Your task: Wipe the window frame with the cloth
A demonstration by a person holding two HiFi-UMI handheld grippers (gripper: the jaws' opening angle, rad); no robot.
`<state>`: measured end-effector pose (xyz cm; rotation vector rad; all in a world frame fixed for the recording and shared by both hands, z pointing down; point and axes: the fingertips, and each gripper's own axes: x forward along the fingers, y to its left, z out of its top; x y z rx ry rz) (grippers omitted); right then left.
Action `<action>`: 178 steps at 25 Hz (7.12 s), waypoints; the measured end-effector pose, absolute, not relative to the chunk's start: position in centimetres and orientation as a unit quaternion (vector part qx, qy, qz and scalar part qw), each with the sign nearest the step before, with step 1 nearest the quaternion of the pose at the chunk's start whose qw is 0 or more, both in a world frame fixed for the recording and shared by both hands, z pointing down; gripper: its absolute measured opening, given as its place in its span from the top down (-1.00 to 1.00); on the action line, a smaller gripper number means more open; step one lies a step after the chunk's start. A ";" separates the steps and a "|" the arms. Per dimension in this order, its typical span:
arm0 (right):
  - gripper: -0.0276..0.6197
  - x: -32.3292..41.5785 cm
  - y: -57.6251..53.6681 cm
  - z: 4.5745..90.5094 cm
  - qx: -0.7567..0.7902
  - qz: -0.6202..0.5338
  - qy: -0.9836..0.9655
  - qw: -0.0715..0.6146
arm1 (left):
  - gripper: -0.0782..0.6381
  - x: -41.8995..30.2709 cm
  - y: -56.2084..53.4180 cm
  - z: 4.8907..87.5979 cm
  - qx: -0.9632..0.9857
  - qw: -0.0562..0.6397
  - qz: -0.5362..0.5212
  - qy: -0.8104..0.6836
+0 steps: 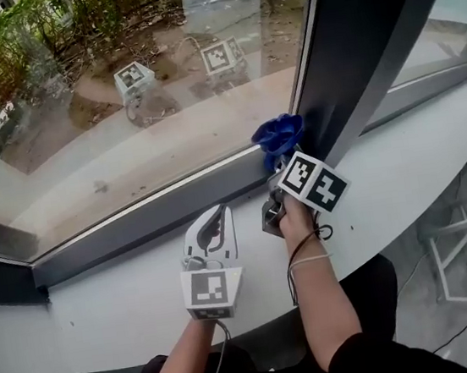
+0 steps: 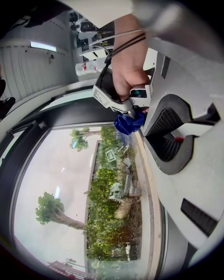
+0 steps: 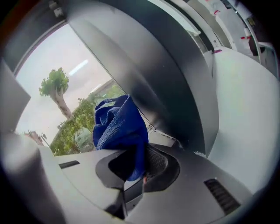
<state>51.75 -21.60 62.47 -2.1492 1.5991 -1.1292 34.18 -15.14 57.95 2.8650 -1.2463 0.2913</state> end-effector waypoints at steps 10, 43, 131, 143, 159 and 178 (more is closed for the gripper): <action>0.85 52.7 -22.3 60.6 -0.754 -0.370 0.516 0.168 | 0.77 33.6 -15.1 56.6 0.914 0.005 0.082 -0.398; 0.85 53.0 -23.5 51.1 -0.847 -0.133 0.495 0.140 | 0.77 33.0 -14.8 55.8 0.915 0.005 0.073 -0.398; 0.85 52.1 -22.9 35.4 -0.881 0.144 0.446 0.068 | 0.77 31.4 -14.4 53.1 0.914 0.018 0.017 -0.405; 0.84 52.1 -22.8 33.1 -0.876 0.167 0.448 0.071 | 0.77 31.2 -14.4 52.5 0.912 0.014 0.006 -0.411; 0.85 52.3 -22.9 30.1 -0.879 0.159 0.440 0.089 | 0.77 30.3 -14.1 52.6 0.910 0.036 0.001 -0.413; 0.85 52.4 -22.6 26.2 -0.875 0.170 0.439 0.110 | 0.77 29.3 -14.8 52.8 0.905 0.051 -0.008 -0.423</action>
